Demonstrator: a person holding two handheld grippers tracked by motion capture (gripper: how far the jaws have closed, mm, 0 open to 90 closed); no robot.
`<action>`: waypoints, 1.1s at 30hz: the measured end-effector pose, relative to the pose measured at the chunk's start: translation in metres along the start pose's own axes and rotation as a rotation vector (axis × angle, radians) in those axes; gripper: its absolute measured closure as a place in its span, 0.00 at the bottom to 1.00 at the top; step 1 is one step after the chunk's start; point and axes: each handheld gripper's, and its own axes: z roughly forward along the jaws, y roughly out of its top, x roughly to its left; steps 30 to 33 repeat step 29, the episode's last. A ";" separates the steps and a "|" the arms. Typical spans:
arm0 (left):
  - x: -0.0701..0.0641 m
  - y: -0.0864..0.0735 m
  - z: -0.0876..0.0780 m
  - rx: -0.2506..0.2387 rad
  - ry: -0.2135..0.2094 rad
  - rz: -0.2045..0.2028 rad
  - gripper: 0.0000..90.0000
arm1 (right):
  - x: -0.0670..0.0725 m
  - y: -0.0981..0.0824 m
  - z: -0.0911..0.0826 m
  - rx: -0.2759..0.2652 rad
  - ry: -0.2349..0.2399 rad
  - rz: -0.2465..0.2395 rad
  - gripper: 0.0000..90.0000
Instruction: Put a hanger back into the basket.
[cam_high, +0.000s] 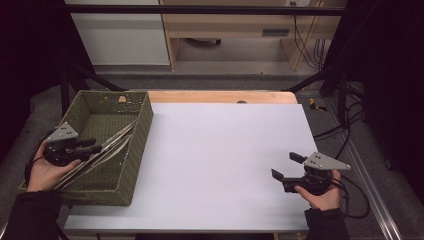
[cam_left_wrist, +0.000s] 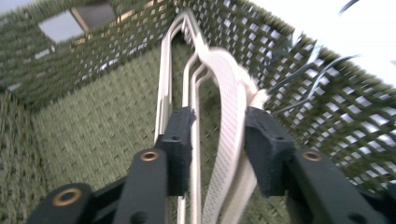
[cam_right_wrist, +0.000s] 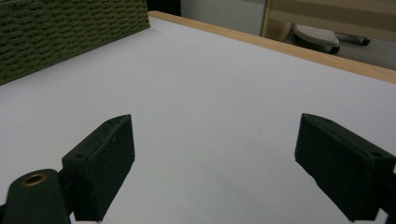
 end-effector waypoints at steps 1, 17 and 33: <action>-0.001 0.001 -0.002 -0.012 0.000 0.003 0.63 | 0.000 0.000 0.000 -0.001 -0.001 -0.001 0.14; -0.054 0.030 -0.031 -0.320 -0.012 -0.068 0.15 | 0.000 0.001 -0.001 -0.011 0.002 0.004 0.14; -0.112 0.034 -0.010 -0.377 -0.093 -0.080 0.10 | 0.000 0.001 -0.004 -0.025 0.006 0.005 0.14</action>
